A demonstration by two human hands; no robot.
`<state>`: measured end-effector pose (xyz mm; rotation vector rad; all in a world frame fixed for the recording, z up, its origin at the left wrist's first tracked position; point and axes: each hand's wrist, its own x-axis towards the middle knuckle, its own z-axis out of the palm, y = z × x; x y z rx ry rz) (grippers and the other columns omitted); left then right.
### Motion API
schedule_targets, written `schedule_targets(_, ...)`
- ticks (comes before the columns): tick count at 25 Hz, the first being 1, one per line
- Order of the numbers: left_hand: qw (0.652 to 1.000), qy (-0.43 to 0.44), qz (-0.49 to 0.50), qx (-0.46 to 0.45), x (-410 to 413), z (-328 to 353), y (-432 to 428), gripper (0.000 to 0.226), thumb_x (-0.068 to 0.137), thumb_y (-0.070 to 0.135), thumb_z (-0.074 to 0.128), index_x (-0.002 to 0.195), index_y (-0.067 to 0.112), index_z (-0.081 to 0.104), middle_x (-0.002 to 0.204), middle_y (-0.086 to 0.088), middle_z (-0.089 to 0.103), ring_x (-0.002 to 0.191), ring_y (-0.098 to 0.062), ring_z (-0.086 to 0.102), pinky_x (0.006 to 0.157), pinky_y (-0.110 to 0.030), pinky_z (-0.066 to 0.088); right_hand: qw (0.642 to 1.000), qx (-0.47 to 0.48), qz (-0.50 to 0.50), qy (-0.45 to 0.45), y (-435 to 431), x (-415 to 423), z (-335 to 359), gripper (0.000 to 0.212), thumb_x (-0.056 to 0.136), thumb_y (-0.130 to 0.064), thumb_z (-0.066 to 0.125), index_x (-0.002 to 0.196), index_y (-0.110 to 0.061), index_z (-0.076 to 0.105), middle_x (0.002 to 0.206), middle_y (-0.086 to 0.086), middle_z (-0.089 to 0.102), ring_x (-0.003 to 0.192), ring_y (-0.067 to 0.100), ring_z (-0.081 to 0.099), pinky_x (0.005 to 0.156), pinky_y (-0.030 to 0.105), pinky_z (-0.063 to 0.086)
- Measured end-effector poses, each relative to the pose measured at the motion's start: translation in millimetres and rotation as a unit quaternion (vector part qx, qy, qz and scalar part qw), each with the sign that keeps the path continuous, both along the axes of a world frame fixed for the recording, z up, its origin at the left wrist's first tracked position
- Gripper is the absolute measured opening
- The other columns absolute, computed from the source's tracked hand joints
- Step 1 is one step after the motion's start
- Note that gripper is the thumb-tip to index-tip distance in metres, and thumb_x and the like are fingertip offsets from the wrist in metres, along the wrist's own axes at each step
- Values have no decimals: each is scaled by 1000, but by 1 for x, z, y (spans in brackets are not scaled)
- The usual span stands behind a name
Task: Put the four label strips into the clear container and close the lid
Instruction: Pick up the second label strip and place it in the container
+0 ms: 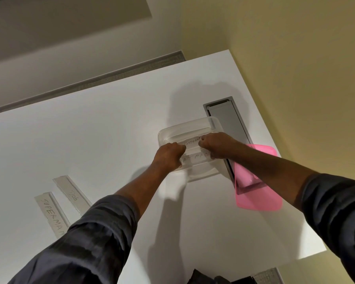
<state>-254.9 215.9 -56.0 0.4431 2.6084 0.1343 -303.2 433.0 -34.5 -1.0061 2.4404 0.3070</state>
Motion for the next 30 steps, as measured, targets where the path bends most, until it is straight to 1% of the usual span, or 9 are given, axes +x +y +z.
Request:
schedule_targets(5, 999, 4, -21, -28, -1, 0, 3, 41, 84, 22, 85, 119, 12, 66, 113, -11, 73, 104, -34, 72, 80, -42, 61, 1000, -19, -7, 0, 0, 2, 0, 48, 80, -16, 85, 124, -11, 67, 126, 10, 69, 115, 29, 68, 84, 39, 56)
schedule_targets(8, 999, 8, -24, -34, -2, -1, 5, 45, 83, 22, 86, 121, 12, 63, 115, -9, 72, 105, -34, 72, 77, -40, 57, 1000, -29, -10, -3, 0, 3, 2, 50, 81, -17, 86, 126, -11, 66, 128, 10, 68, 117, 28, 67, 86, 40, 56)
schedule_targets(13, 998, 29, -41, -42, 0, -3, 6, 49, 83, 23, 87, 125, 12, 63, 117, -8, 71, 102, -33, 74, 75, -39, 57, 999, -39, -15, 3, 0, 4, 3, 48, 80, -15, 85, 124, -11, 67, 125, 11, 69, 112, 28, 69, 83, 40, 58)
schedule_targets(17, 999, 42, -28, 8, 2, 4, 2, 50, 87, 29, 85, 129, 13, 62, 121, -8, 70, 107, -33, 72, 82, -42, 60, 997, -58, -52, -2, 0, 7, 2, 52, 76, -17, 90, 124, -13, 69, 123, 8, 70, 108, 28, 71, 82, 43, 62)
schedule_targets(20, 988, 101, 45, 105, 10, 19, -9, 40, 95, 31, 78, 130, 17, 65, 119, -5, 72, 107, -30, 71, 83, -43, 60, 986, -121, -117, 5, -4, 12, 12, 53, 79, -21, 89, 128, -15, 70, 121, 5, 71, 106, 28, 71, 82, 44, 61)
schedule_targets(22, 957, 178, 118, 194, 23, 31, -19, 27, 97, 29, 74, 122, 18, 71, 111, -2, 75, 98, -28, 73, 79, -42, 60, 969, -178, -169, 6, -11, 19, 20, 46, 85, -25, 85, 128, -17, 71, 122, 4, 71, 106, 26, 71, 82, 37, 56)
schedule_targets(24, 916, 240, 206, 248, 41, 42, -32, 18, 99, 27, 71, 116, 21, 73, 102, 3, 76, 90, -22, 73, 74, -38, 60, 951, -232, -202, 8, -26, 31, 30, 38, 89, -28, 81, 124, -17, 73, 121, 4, 73, 102, 25, 71, 81, 34, 52)
schedule_targets(27, 879, 241, 308, 272, 71, 52, -56, 16, 101, 28, 67, 113, 22, 75, 95, 6, 76, 84, -15, 71, 73, -35, 60, 922, -314, -224, 9, -61, 57, 46, 25, 93, -30, 76, 114, -14, 76, 107, 4, 75, 89, 22, 70, 78, 35, 55)
schedule_targets(30, 860, 206, 381, 271, 105, 51, -89, 20, 102, 29, 64, 115, 21, 76, 102, 6, 79, 88, -12, 73, 78, -36, 63, 904, -363, -224, -20, -109, 84, 56, 20, 95, -31, 75, 109, -17, 77, 97, 0, 76, 82, 17, 69, 75, 37, 58)
